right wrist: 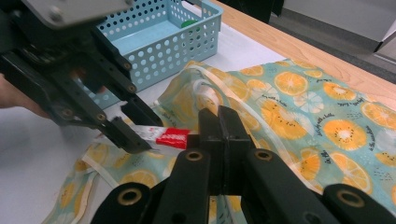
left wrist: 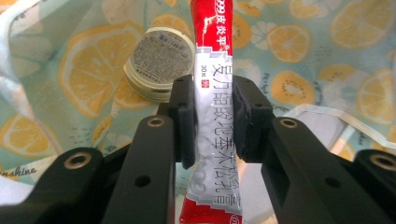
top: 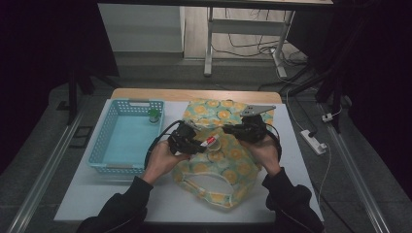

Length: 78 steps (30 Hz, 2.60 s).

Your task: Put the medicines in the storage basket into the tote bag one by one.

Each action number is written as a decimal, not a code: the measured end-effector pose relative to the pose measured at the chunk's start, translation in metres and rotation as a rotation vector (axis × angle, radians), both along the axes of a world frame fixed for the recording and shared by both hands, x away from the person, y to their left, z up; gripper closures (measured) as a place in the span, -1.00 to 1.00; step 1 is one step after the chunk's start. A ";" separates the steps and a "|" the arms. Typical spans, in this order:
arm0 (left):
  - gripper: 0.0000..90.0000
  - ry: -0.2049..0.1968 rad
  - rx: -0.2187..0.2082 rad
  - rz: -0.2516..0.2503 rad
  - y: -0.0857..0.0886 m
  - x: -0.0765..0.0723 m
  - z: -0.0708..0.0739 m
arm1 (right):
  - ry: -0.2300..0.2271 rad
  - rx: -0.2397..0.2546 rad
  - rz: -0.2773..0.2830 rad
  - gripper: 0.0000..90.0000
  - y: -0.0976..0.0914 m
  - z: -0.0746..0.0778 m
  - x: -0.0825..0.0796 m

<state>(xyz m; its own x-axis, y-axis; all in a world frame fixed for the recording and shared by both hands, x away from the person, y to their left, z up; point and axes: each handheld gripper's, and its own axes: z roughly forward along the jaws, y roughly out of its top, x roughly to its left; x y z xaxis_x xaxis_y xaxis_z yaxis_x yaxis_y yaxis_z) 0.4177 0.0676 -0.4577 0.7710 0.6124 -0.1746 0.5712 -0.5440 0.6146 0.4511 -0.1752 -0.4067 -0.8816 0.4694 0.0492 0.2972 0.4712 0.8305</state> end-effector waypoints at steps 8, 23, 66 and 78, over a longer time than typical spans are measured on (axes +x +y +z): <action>0.60 0.000 -0.005 0.028 -0.004 0.015 -0.005 | 0.000 0.000 0.001 1.00 0.001 0.000 0.000; 0.60 -0.020 0.017 0.080 -0.016 0.038 -0.009 | -0.001 0.001 0.002 1.00 0.003 -0.001 -0.001; 0.18 -0.039 0.045 0.167 -0.020 0.068 -0.023 | 0.007 -0.007 -0.009 1.00 0.004 -0.006 0.001; -0.47 -0.055 0.013 0.089 -0.014 0.045 -0.007 | 0.010 -0.013 -0.012 1.00 0.004 -0.008 0.003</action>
<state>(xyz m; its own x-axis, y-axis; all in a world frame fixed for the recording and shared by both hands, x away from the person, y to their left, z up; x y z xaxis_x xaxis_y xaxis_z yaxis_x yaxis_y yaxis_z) 0.4632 0.0539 -0.4645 0.7214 0.6812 -0.1247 0.5833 -0.5006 0.6397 0.4538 -0.1715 -0.4149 -0.8756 0.4802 0.0516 0.3108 0.4784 0.8213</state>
